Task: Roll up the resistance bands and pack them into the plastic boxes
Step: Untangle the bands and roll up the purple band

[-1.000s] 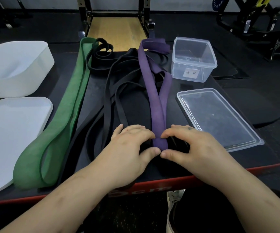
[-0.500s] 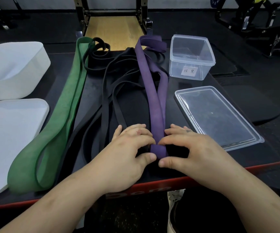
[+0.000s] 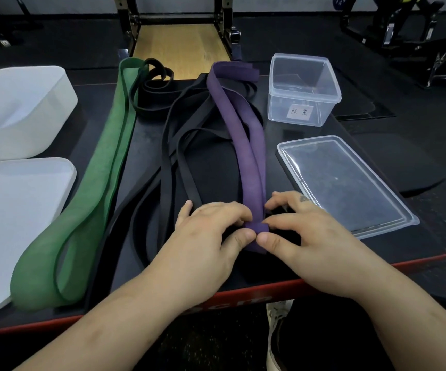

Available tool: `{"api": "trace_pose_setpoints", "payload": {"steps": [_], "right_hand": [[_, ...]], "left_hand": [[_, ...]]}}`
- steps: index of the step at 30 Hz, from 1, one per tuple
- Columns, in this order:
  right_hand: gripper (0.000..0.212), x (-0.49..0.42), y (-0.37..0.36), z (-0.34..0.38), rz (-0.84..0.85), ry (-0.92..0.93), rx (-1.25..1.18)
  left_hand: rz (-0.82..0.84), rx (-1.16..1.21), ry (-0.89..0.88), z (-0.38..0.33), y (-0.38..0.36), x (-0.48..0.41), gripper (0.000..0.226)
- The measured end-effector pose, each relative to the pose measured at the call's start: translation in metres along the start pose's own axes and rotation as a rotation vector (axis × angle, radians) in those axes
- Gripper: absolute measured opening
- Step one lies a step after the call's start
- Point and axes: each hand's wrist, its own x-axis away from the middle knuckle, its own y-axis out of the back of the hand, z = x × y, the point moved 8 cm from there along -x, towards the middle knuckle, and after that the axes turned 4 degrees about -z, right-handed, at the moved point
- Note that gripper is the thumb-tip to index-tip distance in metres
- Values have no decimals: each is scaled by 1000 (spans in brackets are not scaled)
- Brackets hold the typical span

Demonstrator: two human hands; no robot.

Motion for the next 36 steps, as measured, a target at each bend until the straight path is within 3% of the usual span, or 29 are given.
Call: {"api": "trace_pose_setpoints", "payload": {"steps": [7, 11, 20, 24, 31, 36], "right_hand": [[41, 3, 0, 3, -80, -74, 5], [62, 3, 8, 4, -97, -97, 42], [77, 3, 6, -4, -16, -85, -21], [67, 2, 0, -2, 45, -30, 8], [48, 0, 2, -4, 54, 36, 2], [45, 3, 4, 0, 19, 20, 18]], "left_hand": [[36, -24, 45, 1, -1, -2, 29], [81, -17, 44, -1, -5, -3, 31], [148, -184, -15, -2, -15, -2, 36], [201, -202, -24, -3, -14, -1, 44], [191, -287, -74, 2, -14, -2, 86], [188, -288, -72, 1, -17, -3, 79]]}}
